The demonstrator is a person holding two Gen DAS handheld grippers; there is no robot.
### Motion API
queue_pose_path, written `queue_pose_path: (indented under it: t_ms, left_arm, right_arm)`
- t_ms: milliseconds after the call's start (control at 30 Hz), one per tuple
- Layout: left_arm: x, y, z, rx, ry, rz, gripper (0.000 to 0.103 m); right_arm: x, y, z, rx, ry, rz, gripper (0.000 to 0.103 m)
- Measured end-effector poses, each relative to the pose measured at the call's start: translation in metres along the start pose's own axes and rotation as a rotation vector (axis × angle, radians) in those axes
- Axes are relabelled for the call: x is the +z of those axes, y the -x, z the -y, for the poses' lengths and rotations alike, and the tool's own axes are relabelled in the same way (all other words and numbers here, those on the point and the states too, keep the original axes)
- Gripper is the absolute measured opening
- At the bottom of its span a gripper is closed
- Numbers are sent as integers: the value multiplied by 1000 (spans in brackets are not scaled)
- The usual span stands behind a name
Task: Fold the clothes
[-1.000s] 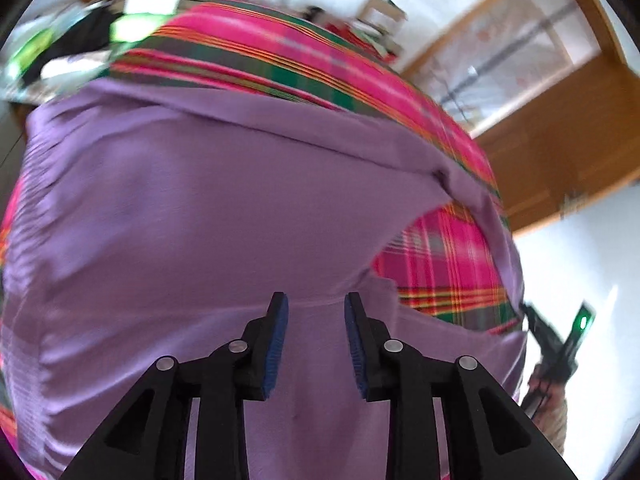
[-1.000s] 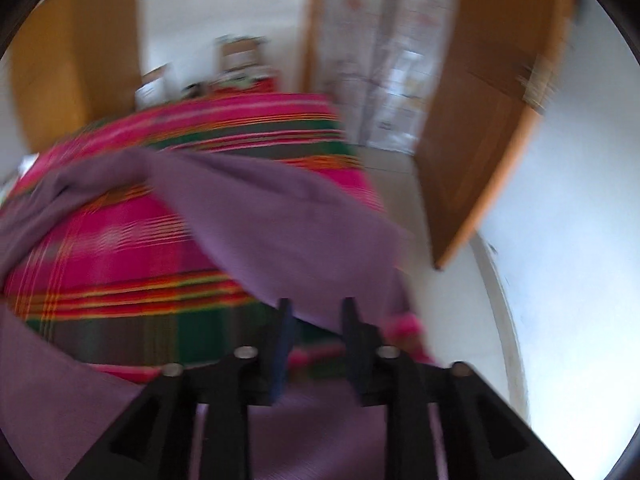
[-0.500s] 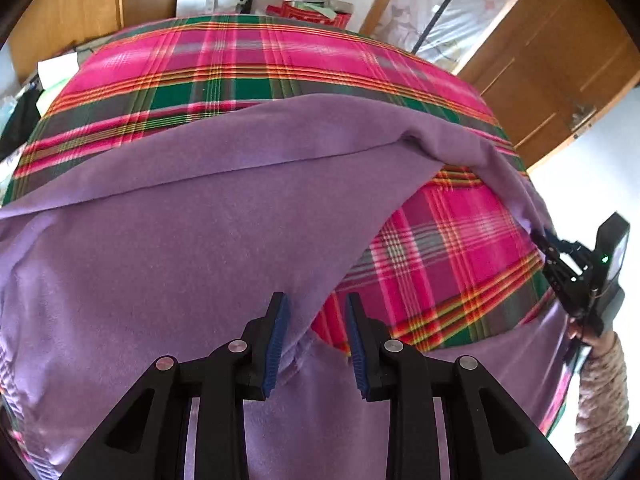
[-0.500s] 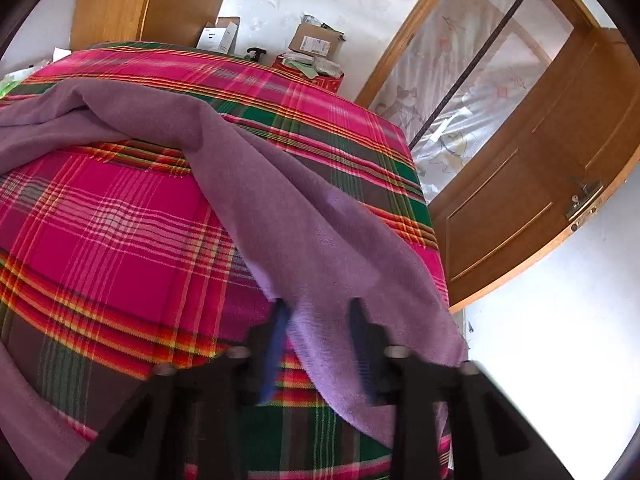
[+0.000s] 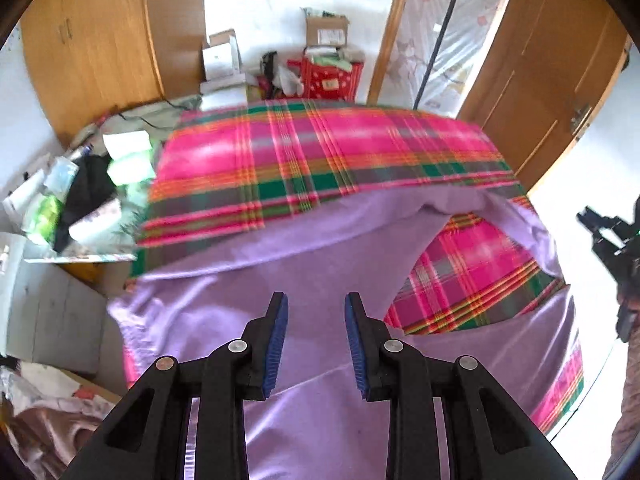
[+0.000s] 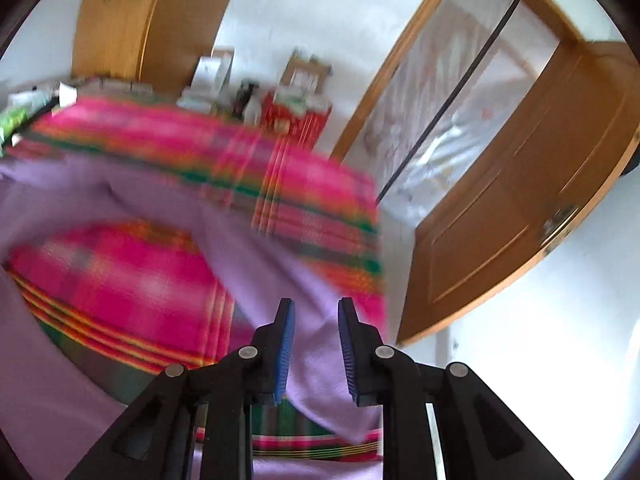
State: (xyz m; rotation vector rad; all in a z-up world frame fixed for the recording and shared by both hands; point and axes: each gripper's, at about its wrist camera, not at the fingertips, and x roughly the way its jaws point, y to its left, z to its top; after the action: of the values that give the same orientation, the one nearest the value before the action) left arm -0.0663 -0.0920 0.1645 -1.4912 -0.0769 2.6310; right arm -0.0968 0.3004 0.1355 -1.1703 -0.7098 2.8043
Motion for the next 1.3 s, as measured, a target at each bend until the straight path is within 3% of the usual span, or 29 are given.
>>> queue_pose_path:
  t_ms: [167, 300, 400, 433, 500, 667, 800, 900, 1067, 1300]
  left_arm:
    - [28, 35, 1, 77, -62, 25, 30]
    - [62, 51, 1, 87, -57, 27, 30]
    - [91, 59, 7, 61, -54, 100, 30]
    - [98, 60, 9, 46, -61, 141, 30]
    - [102, 46, 14, 31, -89, 137, 30]
    - [89, -45, 17, 23, -130, -11, 30]
    - [63, -105, 19, 9, -166, -86, 30]
    - [46, -131, 23, 42, -239, -99, 30]
    - [32, -155, 23, 189, -362, -65, 30]
    - [17, -175, 23, 308, -421, -44, 30]
  right_arm:
    - [75, 72, 30, -33, -45, 120, 23]
    - [144, 110, 45, -76, -60, 198, 32]
    - [180, 114, 39, -81, -56, 253, 32]
    - [187, 111, 35, -62, -64, 274, 34]
    - [188, 92, 23, 24, -91, 284, 38]
    - [159, 3, -38, 220, -17, 145, 38]
    - [113, -51, -76, 293, 44, 75, 38]
    - [81, -77, -88, 296, 79, 34, 38]
    - [35, -108, -78, 245, 106, -22, 39]
    - [-20, -132, -43, 167, 46, -129, 40]
